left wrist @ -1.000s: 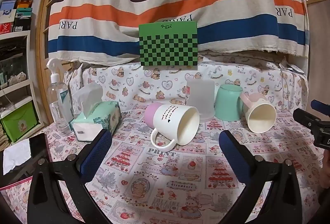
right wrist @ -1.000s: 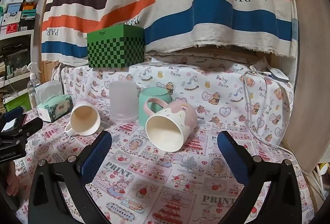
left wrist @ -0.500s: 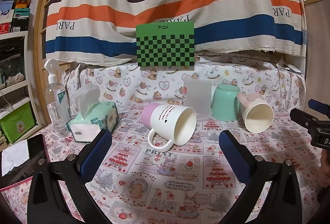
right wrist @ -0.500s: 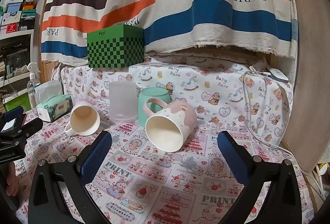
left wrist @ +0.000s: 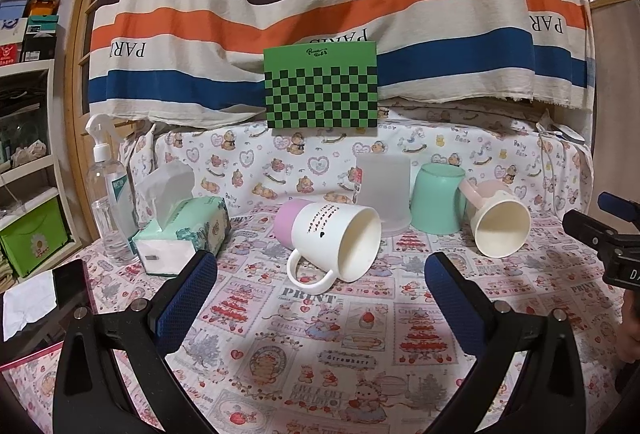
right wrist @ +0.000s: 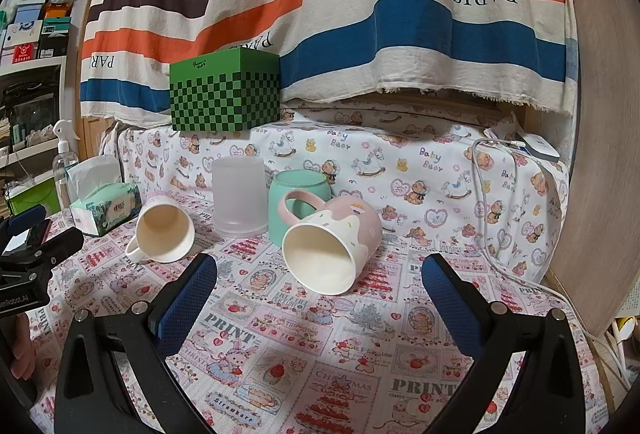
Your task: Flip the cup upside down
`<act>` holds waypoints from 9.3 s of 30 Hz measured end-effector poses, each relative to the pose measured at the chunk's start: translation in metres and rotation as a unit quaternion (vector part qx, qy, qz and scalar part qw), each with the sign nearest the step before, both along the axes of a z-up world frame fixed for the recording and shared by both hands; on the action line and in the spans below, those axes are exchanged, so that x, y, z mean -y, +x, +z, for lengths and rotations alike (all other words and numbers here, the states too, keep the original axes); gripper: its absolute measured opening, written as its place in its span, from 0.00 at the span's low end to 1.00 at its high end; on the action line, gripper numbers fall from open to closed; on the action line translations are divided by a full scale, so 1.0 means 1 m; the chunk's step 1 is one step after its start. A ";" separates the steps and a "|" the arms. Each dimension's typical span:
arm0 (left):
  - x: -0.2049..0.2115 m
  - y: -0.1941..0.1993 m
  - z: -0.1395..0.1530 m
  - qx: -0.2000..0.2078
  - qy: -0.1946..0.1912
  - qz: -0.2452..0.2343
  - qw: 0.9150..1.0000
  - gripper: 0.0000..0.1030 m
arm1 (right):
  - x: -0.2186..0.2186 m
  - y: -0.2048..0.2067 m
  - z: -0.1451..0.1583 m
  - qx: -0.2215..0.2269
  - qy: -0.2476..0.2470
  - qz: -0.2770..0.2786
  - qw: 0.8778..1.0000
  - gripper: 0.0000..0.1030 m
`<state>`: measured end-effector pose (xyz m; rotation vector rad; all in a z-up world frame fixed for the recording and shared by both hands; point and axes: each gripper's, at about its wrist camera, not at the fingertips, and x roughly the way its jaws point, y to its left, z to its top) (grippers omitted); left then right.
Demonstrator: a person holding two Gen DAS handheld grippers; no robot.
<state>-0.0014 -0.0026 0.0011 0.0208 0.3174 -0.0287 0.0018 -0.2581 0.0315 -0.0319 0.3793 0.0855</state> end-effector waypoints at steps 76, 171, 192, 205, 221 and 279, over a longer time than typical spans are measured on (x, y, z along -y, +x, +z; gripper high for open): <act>-0.002 0.000 -0.001 -0.002 0.000 -0.001 1.000 1.00 | -0.001 0.001 -0.001 -0.001 -0.003 0.001 1.000 1.00; -0.001 0.000 0.002 -0.002 0.004 -0.009 1.000 1.00 | -0.012 0.061 0.004 -0.173 0.122 0.099 0.972 1.00; -0.005 0.000 -0.001 -0.012 0.002 0.007 1.000 1.00 | 0.004 -0.006 0.000 -0.015 0.034 0.089 0.995 1.00; 0.040 0.049 0.074 -0.168 -0.001 -0.102 0.981 0.95 | 0.028 -0.008 0.008 0.007 0.069 0.028 0.997 1.00; 0.093 0.145 0.011 -0.383 -0.049 -0.123 0.914 0.87 | 0.051 0.007 -0.001 -0.033 0.112 -0.021 0.993 1.00; 0.025 0.012 0.053 0.040 -0.010 -0.122 0.992 1.00 | 0.046 0.003 0.002 -0.020 0.098 -0.022 0.995 1.00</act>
